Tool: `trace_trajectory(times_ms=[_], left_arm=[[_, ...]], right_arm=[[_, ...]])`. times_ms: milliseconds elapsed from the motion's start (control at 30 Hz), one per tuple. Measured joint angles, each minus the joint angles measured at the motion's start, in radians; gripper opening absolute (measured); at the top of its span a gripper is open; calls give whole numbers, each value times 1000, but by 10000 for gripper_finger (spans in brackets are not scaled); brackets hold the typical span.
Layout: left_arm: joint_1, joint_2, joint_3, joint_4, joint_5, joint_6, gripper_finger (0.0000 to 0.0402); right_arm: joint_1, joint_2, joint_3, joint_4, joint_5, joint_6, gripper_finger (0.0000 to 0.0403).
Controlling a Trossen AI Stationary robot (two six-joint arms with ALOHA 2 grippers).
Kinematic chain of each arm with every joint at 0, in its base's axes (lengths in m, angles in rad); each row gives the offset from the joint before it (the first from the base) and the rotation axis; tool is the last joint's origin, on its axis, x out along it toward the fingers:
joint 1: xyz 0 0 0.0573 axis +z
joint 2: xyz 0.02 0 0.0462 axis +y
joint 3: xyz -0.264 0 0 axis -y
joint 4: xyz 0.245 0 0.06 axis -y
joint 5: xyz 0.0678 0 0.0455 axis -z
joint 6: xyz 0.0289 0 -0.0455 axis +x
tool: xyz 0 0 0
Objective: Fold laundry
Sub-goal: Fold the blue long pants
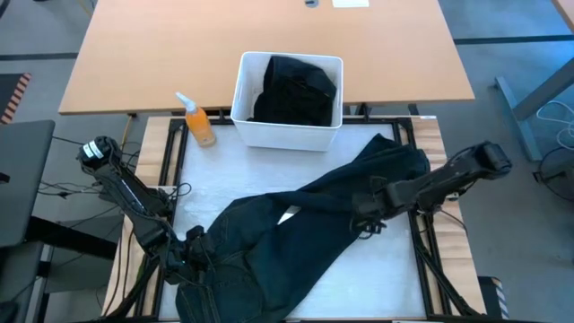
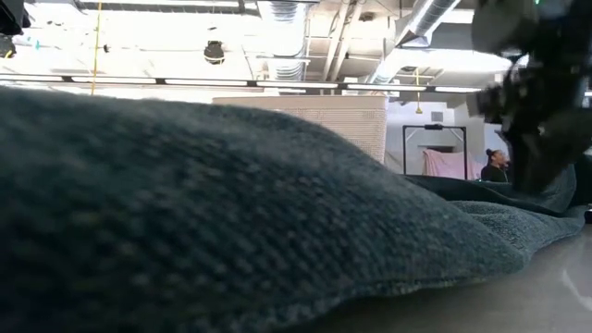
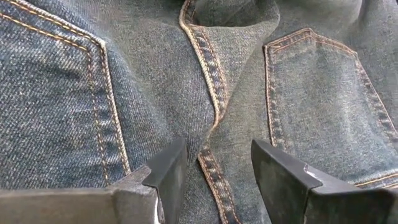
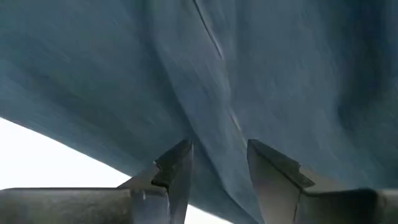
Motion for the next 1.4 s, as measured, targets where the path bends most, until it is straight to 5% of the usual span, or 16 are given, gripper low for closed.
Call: trace_trajectory(times_ms=[300, 533, 767, 933, 1167, 1400], left_arm=[[0, 0, 0, 5, 4, 5, 167], [0, 0, 0, 5, 14, 4, 167], [0, 0, 0, 1, 15, 11, 167], [0, 0, 0, 1, 11, 11, 167], [0, 0, 0, 11, 29, 8, 167], [-15, 0, 0, 13, 61, -4, 167]], right_arm=[[8, 177, -21, 45, 99, 71, 164], [18, 204, 68, -126, 77, 47, 19], [-42, 206, 338, -487, 351, 81, 21], [-201, 207, 498, -513, 507, -36, 19], [-508, 208, 555, -249, 412, -375, 38], [-647, 208, 555, -126, 370, -408, 62]])
